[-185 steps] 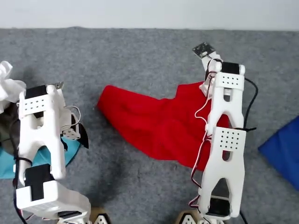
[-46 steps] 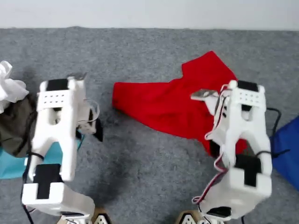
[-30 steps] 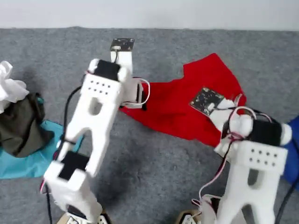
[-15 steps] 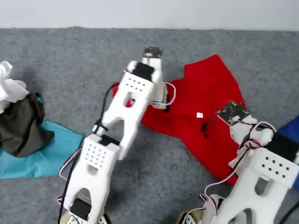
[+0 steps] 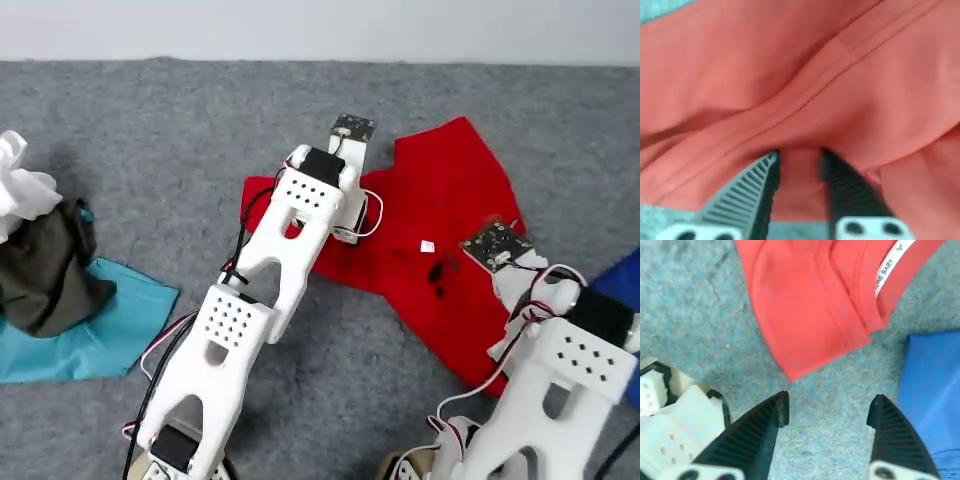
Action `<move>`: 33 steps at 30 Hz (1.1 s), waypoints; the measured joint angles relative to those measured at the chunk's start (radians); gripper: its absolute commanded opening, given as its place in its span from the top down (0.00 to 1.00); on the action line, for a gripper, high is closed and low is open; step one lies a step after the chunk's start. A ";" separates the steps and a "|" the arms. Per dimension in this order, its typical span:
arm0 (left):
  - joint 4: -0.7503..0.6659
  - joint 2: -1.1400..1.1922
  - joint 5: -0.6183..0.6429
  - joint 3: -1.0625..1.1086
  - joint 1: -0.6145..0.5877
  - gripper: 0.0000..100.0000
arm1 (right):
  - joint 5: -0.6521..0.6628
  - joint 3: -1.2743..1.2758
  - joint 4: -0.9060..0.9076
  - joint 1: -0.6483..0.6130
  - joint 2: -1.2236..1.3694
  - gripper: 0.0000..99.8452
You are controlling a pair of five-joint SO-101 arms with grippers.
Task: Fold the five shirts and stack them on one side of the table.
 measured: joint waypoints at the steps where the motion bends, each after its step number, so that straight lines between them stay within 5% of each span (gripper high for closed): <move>1: 0.000 0.000 -0.012 0.000 0.000 0.99 | 0.000 0.009 -0.012 0.000 0.000 0.73; 15: 0.000 -0.101 -0.026 0.095 -0.012 0.98 | 0.000 0.052 -0.035 0.000 0.000 0.73; 22: 0.000 -0.152 -0.031 0.026 -0.003 0.77 | 0.000 0.100 -0.035 0.000 0.000 0.73; 33: -0.020 -0.126 -0.190 0.103 -0.038 0.78 | 0.000 0.117 -0.035 0.000 0.000 0.73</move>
